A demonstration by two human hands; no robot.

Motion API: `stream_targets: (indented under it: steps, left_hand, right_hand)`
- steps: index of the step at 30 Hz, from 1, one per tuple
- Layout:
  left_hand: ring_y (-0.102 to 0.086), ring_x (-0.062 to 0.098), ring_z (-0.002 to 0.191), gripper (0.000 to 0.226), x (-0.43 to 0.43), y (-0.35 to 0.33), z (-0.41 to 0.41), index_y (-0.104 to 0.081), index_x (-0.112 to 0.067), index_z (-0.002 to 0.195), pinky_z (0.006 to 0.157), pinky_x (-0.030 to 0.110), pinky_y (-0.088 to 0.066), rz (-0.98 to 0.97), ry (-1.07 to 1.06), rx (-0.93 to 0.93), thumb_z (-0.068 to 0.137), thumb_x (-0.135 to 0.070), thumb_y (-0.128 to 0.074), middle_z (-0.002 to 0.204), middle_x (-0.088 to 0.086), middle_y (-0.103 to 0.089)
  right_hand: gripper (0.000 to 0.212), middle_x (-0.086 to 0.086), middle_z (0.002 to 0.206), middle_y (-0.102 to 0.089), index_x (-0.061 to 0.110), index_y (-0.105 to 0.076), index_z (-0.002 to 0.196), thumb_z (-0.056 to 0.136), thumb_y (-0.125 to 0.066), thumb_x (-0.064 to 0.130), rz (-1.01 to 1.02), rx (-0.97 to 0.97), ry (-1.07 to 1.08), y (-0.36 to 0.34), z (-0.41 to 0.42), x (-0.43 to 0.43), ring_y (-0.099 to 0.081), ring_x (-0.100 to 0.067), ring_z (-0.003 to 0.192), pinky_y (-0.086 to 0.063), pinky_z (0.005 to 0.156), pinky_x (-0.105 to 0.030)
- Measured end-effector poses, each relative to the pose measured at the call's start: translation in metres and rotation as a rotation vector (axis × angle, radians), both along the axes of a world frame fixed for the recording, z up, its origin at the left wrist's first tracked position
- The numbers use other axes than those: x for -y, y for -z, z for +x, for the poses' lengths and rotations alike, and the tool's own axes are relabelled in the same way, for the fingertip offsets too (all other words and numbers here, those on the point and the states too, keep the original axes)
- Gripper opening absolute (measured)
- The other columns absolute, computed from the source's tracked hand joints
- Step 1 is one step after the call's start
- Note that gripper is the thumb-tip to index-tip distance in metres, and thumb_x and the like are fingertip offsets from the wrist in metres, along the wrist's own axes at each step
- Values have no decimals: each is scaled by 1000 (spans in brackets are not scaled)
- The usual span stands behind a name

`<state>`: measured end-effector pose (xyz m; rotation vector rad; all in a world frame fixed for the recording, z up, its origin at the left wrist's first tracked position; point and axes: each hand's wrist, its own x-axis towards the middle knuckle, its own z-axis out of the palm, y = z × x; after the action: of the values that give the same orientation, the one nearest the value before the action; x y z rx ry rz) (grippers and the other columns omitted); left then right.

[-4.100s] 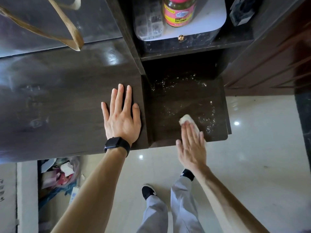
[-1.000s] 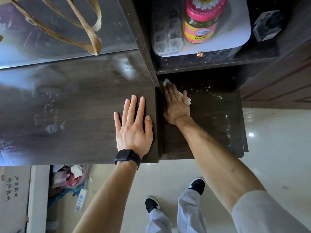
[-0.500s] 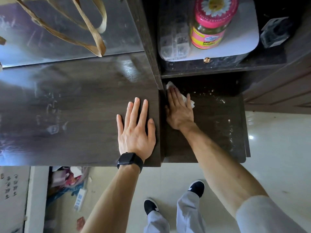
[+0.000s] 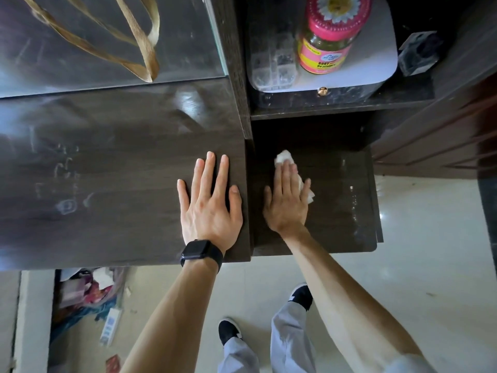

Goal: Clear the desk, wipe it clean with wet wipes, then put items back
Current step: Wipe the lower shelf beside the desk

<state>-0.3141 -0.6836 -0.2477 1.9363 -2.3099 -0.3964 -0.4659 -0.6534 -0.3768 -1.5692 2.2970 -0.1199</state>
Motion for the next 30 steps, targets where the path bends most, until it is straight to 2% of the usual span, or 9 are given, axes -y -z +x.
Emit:
stream_targets:
  steps: [3, 5, 7, 12, 16, 20, 24, 27, 30]
  left_hand:
    - [-1, 11, 153, 56, 0, 2, 0, -17, -35, 157, 123, 46, 1, -7, 1, -2, 103, -42, -28, 165, -11, -9]
    - [-2, 11, 153, 56, 0, 3, 1, -19, -35, 157, 123, 47, -1, -17, -3, -7, 102, -42, -29, 165, -11, -11]
    - [-2, 10, 153, 56, 0, 3, 0, -19, -35, 156, 123, 47, -2, -22, -5, -10, 102, -42, -29, 165, -11, -11]
    - [-2, 11, 153, 56, 0, 1, 0, -19, -34, 157, 123, 49, -4, -9, 5, -10, 102, -42, -28, 165, -10, -11]
    - [-4, 13, 153, 55, -1, 0, -1, -22, -33, 156, 123, 51, -6, -11, 0, -21, 103, -40, -32, 165, -9, -13]
    - [-3, 13, 153, 55, -1, 0, -1, -21, -32, 156, 123, 52, -6, -12, 9, -20, 103, -40, -31, 165, -8, -13]
    - [-3, 13, 153, 54, -1, 1, 0, -20, -33, 156, 123, 52, -5, -17, 4, -20, 104, -40, -32, 165, -8, -13]
    - [-4, 13, 153, 55, -1, 1, 0, -22, -33, 156, 123, 51, -5, -22, -5, -32, 103, -39, -35, 165, -8, -14]
    - [-5, 12, 153, 55, 0, 1, 0, -22, -33, 156, 123, 51, -6, -22, -12, -28, 103, -38, -36, 165, -8, -15]
  right_hand:
    - [63, 0, 166, 16, 17, 8, 158, 104, -12, 42, 31, 6, -108, 3, -17, 57, 20, -15, 150, 8, 122, -52]
    - [63, 1, 165, 19, 16, 10, 157, 103, -12, 40, 62, -7, -67, 4, -34, 91, 23, -13, 150, 11, 121, -50]
    - [63, -3, 165, 18, 15, 10, 157, 103, -10, 41, 71, -11, 80, 4, -52, 107, 21, -17, 150, 13, 120, -48]
    - [75, -15, 164, 17, 5, 9, 156, 101, -14, 51, 44, 91, 684, -3, -68, 66, 18, -28, 151, 9, 122, -47]
    - [79, -17, 164, 16, 4, 11, 155, 101, -16, 54, 15, 142, 837, -4, -41, -5, 15, -29, 152, 1, 124, -50]
    - [78, -20, 165, -2, -1, -5, 156, 102, -29, 51, -35, 66, 713, -2, 0, -70, -1, -33, 153, -12, 123, -52]
    - [75, -27, 163, -4, -6, -10, 154, 101, -33, 42, -55, 115, 622, 2, 8, -81, -2, -40, 152, -12, 122, -53]
    - [60, -22, 164, -7, -5, -17, 154, 104, -29, 28, -100, 179, 384, 4, -7, -83, -2, -35, 153, -18, 123, -52]
    - [56, -13, 164, -16, 3, -27, 154, 103, -26, 26, -96, 6, 137, 3, -32, -91, -9, -26, 154, -25, 122, -46]
